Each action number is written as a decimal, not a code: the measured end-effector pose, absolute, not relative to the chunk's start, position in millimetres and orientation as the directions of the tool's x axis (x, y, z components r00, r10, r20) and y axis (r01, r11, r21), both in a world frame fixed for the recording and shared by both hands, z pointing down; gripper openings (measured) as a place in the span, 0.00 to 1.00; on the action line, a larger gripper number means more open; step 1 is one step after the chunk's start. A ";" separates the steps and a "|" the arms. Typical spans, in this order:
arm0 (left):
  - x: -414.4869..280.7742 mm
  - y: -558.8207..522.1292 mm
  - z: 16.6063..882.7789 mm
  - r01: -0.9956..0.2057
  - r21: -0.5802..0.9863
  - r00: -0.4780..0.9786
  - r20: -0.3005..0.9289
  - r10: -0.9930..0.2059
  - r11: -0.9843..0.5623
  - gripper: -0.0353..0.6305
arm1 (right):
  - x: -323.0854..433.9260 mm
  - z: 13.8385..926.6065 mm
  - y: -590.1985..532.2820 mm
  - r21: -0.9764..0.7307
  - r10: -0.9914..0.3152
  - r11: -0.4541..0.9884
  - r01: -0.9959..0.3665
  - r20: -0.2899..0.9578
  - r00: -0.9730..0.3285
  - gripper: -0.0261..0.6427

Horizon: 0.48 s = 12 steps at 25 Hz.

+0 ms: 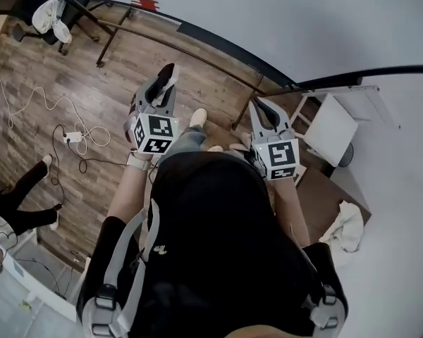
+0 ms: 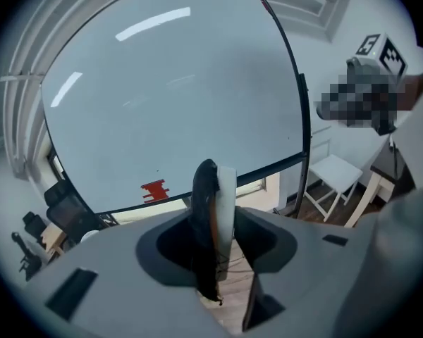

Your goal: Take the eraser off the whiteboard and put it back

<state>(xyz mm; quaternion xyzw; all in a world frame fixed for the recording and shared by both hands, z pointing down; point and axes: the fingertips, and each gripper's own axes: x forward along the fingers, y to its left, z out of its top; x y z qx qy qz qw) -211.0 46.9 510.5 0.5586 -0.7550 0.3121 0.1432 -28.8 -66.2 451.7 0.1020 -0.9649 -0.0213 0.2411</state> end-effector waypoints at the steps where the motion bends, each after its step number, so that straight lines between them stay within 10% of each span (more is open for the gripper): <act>1: -212.0 55.3 505.9 -0.933 -0.297 -0.342 0.560 -0.754 0.203 0.30 | -34.9 451.1 -61.1 0.088 -0.188 0.982 -0.166 0.460 -0.868 0.09; 12: -211.6 128.0 469.7 -0.912 -0.150 -0.401 0.516 -0.757 0.381 0.29 | -92.6 446.7 -11.5 0.057 -0.001 0.998 0.027 0.438 -0.899 0.09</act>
